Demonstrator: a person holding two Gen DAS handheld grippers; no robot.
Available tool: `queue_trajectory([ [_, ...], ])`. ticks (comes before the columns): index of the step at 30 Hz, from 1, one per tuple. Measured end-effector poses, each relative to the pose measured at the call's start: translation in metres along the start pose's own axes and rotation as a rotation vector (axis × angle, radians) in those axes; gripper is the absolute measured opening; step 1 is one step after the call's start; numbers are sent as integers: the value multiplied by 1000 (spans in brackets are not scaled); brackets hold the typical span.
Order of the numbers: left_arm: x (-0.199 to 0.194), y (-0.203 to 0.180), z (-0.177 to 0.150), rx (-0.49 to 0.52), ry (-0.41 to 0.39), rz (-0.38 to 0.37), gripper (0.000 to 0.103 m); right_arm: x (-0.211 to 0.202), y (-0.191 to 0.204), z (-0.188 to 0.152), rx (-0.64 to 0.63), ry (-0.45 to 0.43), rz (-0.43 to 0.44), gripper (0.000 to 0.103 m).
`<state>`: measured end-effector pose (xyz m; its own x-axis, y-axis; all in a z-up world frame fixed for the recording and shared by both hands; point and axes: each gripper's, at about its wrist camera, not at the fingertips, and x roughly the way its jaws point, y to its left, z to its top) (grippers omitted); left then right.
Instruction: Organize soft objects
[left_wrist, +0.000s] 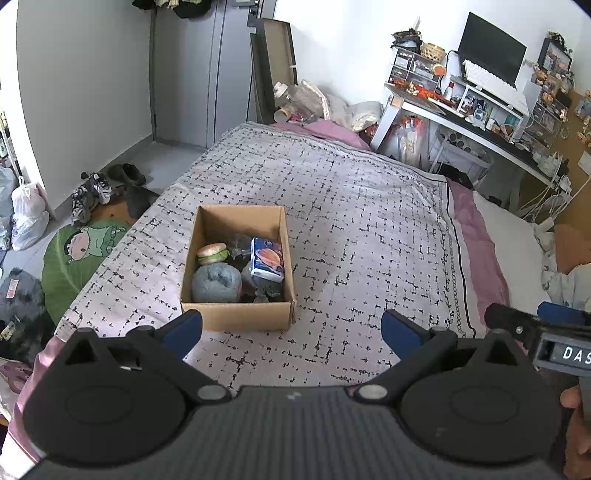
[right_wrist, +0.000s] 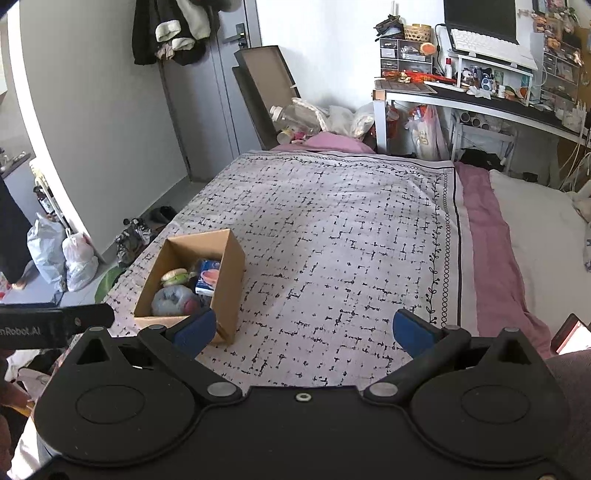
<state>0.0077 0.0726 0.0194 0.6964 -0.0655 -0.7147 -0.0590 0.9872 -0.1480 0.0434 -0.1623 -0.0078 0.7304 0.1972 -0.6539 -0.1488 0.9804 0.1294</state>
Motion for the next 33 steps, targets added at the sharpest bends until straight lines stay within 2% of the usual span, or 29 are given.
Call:
queue_trajectory([
  [18, -6, -3, -2, 52, -11, -6, 102, 2, 4, -2, -15, 23, 23, 103],
  [33, -5, -5, -2, 61, -8, -10, 102, 4, 1, -3, -5, 29, 10, 103],
])
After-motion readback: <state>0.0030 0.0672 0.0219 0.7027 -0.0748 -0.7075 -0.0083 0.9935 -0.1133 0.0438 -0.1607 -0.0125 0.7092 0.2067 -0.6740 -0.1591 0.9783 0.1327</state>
